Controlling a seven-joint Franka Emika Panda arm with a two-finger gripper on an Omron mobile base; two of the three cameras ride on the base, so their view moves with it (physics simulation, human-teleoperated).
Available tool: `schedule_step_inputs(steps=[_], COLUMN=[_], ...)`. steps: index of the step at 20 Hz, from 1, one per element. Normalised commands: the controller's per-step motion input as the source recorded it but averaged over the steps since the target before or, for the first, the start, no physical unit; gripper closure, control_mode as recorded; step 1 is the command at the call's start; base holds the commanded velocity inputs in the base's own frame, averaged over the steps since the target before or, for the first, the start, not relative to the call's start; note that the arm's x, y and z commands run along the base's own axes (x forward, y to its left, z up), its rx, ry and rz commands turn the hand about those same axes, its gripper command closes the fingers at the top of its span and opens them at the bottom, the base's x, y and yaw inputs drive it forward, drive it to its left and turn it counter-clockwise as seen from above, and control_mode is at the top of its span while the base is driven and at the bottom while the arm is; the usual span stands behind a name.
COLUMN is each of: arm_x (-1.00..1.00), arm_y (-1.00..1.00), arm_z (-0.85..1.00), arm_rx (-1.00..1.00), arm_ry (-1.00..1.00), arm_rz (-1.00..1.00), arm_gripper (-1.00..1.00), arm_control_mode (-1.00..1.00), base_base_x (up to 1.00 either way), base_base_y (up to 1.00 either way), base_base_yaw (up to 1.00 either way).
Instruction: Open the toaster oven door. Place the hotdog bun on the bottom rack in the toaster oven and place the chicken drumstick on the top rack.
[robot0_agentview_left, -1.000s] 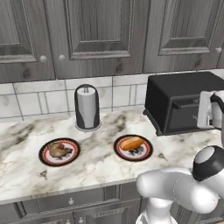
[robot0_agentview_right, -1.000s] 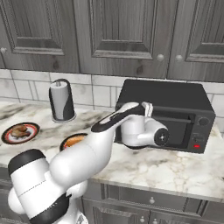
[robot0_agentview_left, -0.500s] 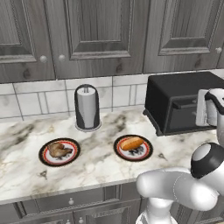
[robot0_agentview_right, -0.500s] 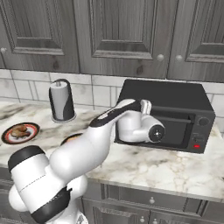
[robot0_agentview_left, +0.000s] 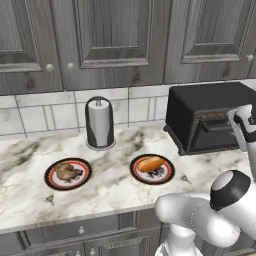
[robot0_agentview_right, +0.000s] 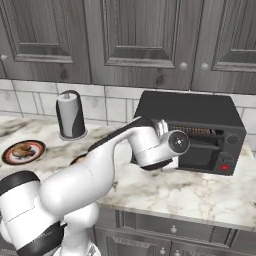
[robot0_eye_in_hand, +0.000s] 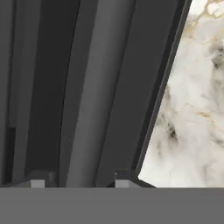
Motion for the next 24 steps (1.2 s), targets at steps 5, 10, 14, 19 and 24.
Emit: schedule_step_inputs(steps=[5, 10, 14, 19, 24], arm_x=[-1.0, -1.0, -0.38, -0.35, 0.13], arm_y=[-0.56, -0.28, -0.01, -0.03, -0.08], arm_z=[-1.0, -1.0, 0.39, 1.0, 1.0], arm_rx=[-0.27, -0.15, 0.14, 0.21, 0.17], arm_ry=[0.39, 0.31, 0.0, -0.01, 0.02], arm_rz=[0.32, 0.26, 0.03, 0.0, 0.0], arm_gripper=[1.0, -1.0, -1.0, -1.0, -1.0], arm_control_mode=[-1.0, -1.0, -1.0, -1.0, -1.0], base_base_x=[0.0, 0.0, 0.0, 0.0, 0.0], base_base_y=[0.0, 0.0, 0.0, 0.0, 0.0], base_base_yaw=[0.0, 0.0, 0.0, 0.0, 0.0])
